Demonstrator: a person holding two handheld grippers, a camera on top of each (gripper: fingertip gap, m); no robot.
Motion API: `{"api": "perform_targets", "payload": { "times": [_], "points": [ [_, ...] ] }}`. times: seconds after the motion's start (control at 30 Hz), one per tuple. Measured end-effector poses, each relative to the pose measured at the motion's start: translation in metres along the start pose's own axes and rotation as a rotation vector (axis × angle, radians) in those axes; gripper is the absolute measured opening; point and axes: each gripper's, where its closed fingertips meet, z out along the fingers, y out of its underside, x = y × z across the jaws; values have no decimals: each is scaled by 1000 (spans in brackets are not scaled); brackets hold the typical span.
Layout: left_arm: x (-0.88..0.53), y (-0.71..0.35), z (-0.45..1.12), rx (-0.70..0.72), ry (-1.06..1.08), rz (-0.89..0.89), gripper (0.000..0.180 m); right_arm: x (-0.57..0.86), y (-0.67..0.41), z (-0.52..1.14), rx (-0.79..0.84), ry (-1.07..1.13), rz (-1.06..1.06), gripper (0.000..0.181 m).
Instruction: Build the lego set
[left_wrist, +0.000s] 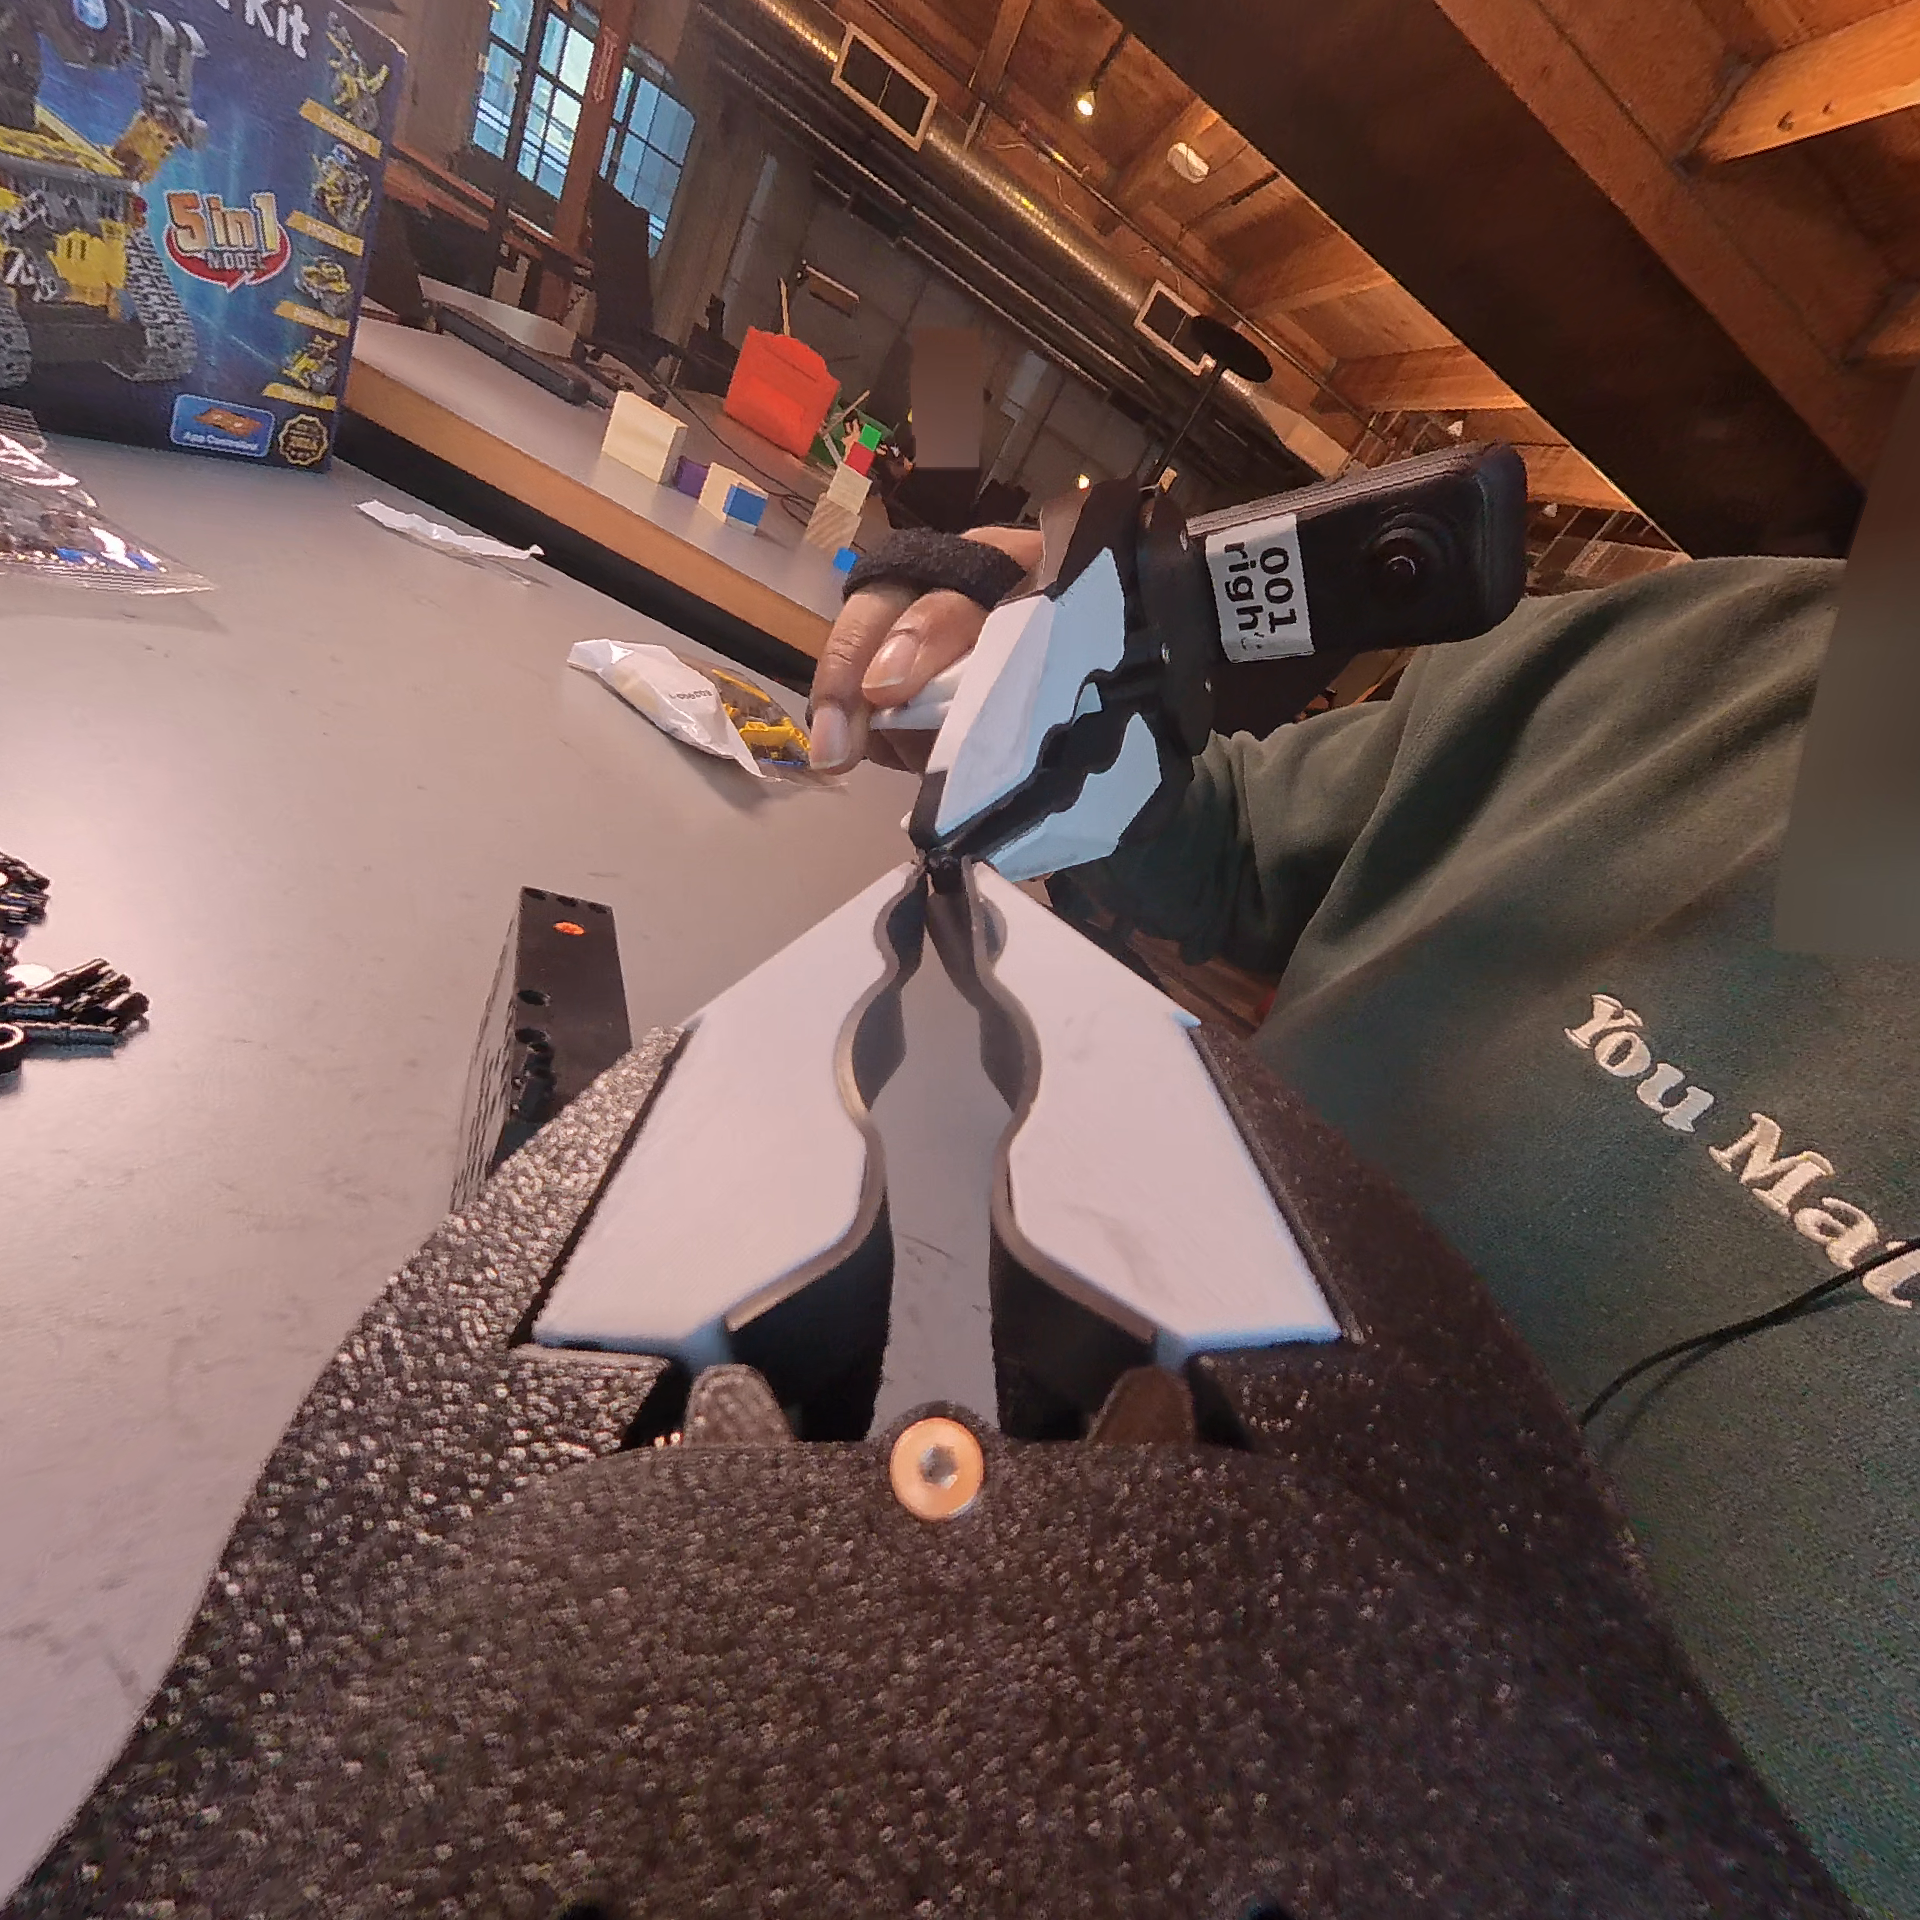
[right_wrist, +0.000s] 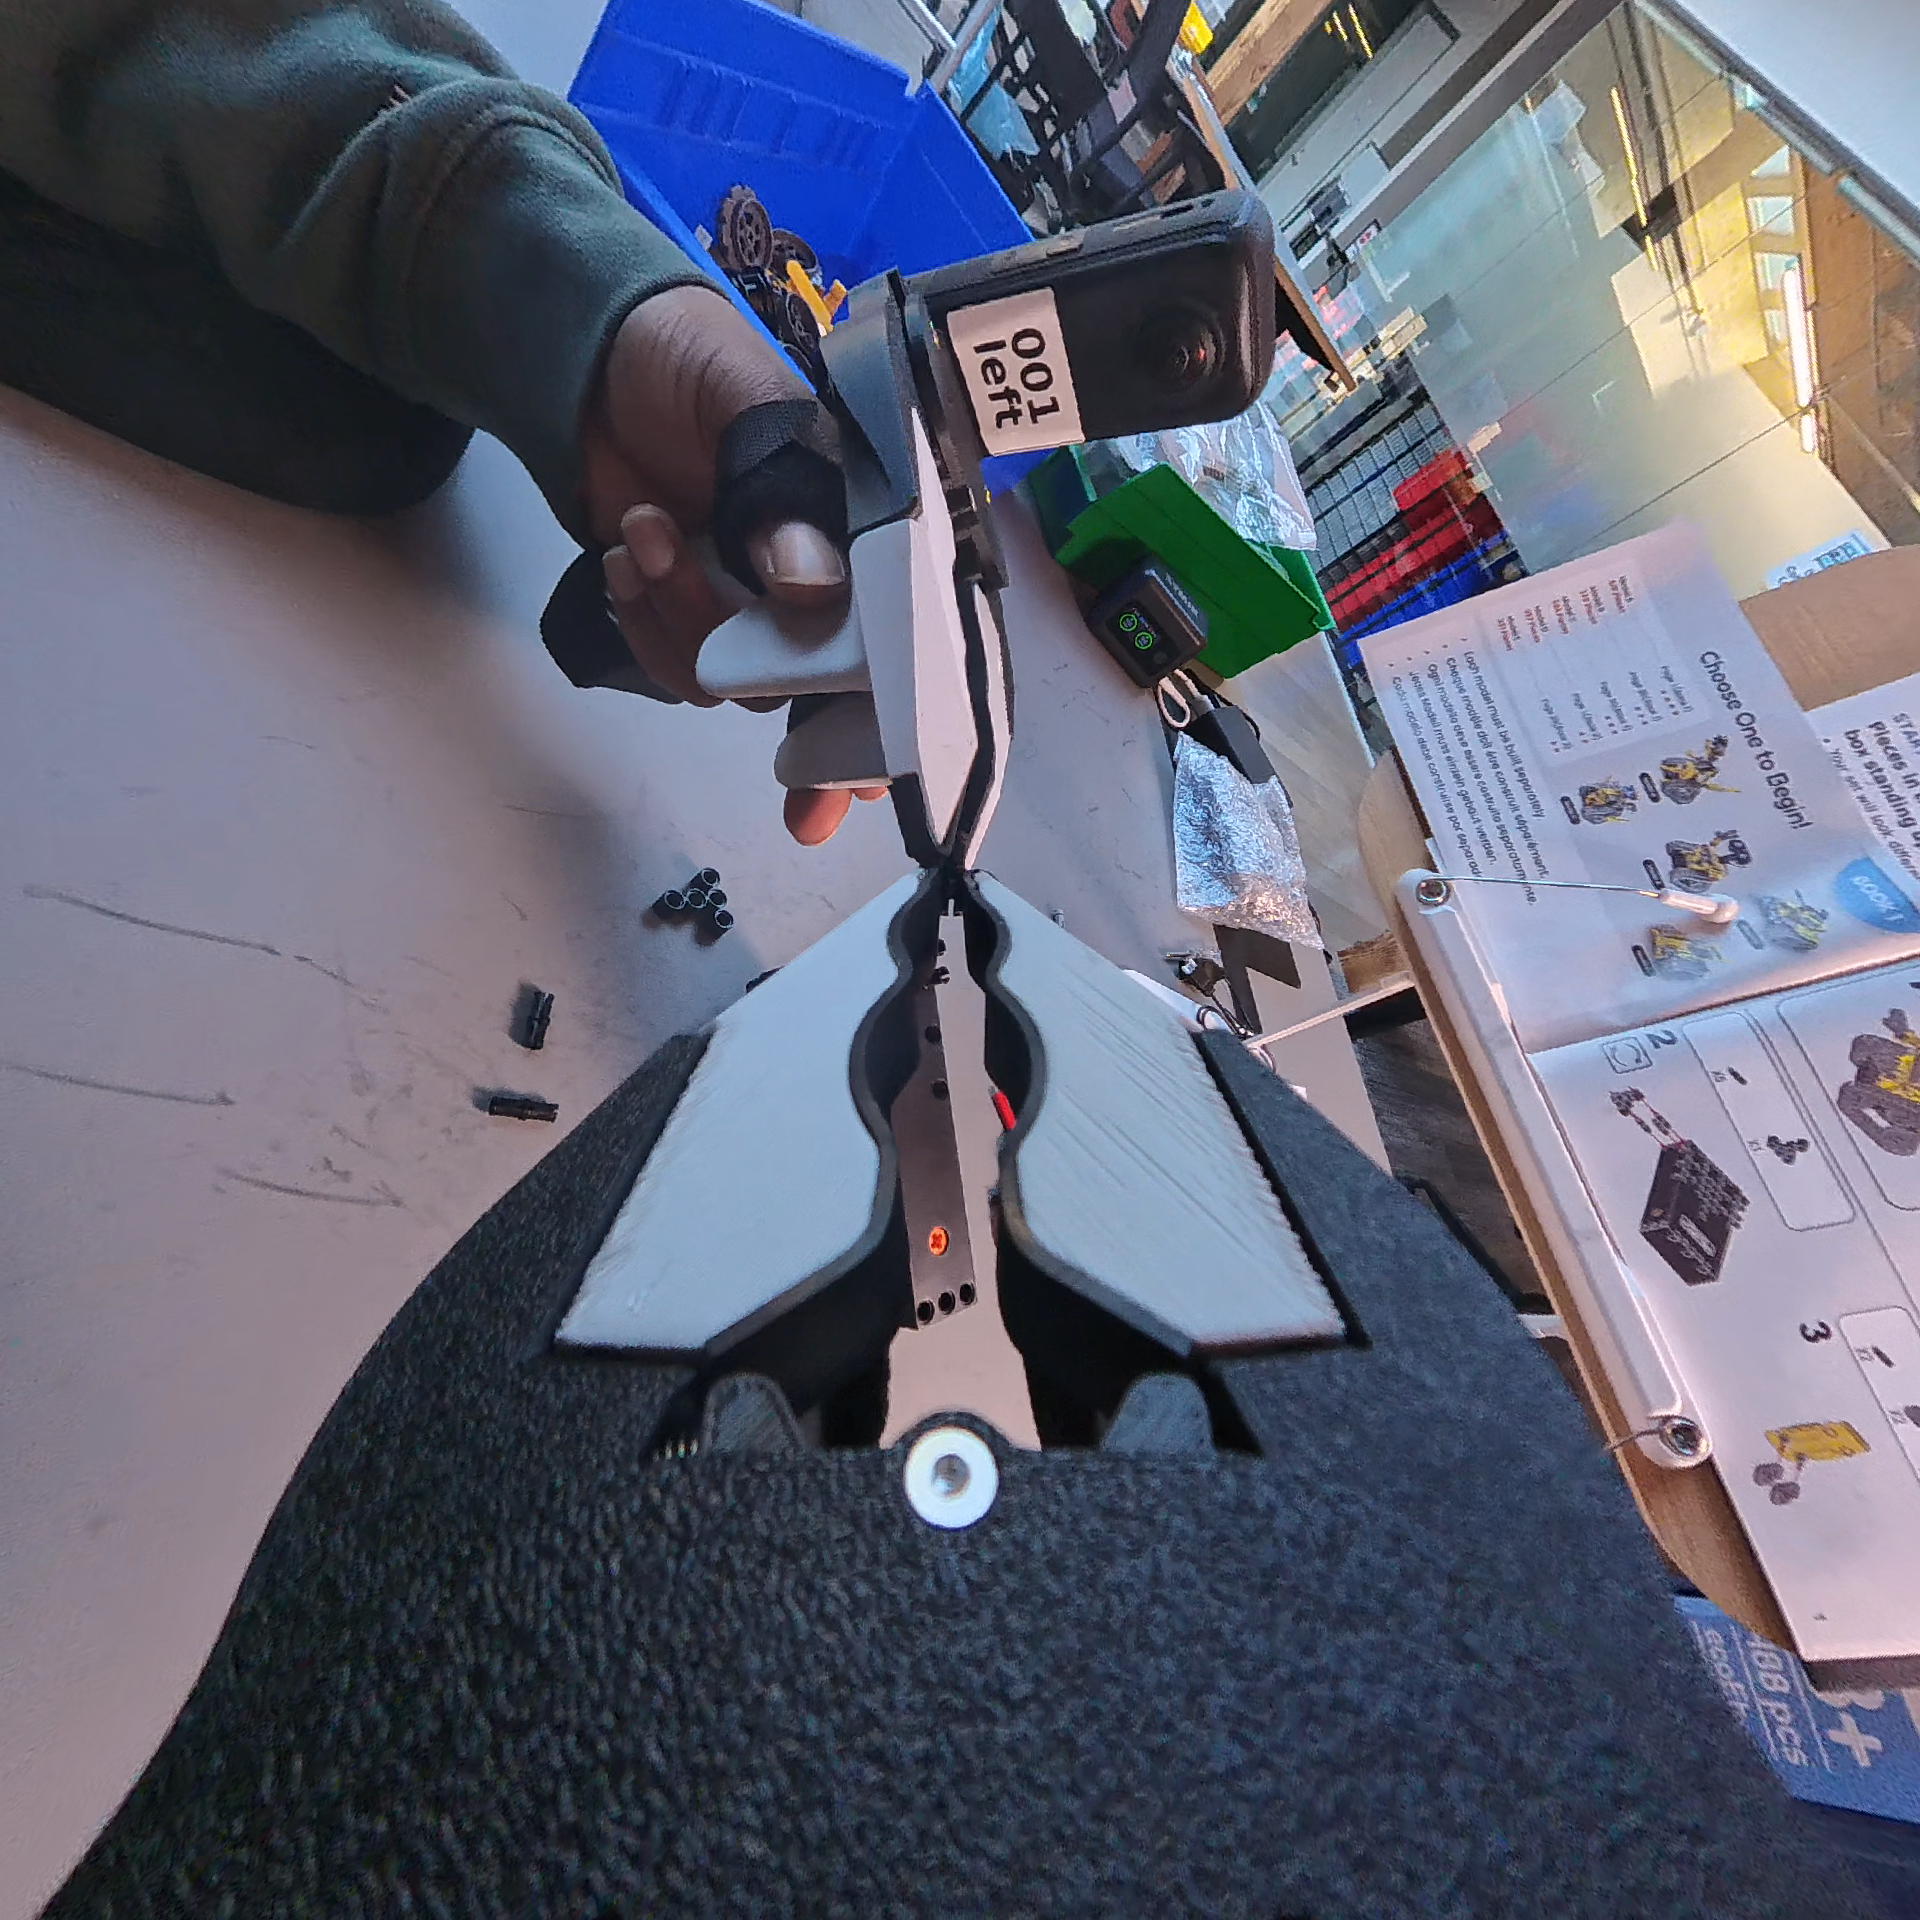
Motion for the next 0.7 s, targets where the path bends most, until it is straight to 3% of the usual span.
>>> {"api": "perform_targets", "payload": {
  "times": [0.17, 0.47, 0.7],
  "points": [
    [1, -1, 0, 12, 17, -23, 5, 0, -1, -1, 7, -3, -5, 2],
    [28, -14, -2, 133, 261, -174, 4, 3, -26, -12, 218, -38, 143, 6],
    [35, -15, -1, 150, 323, -217, 4, 1, -33, -16, 251, -41, 127, 6]
  ]
}}
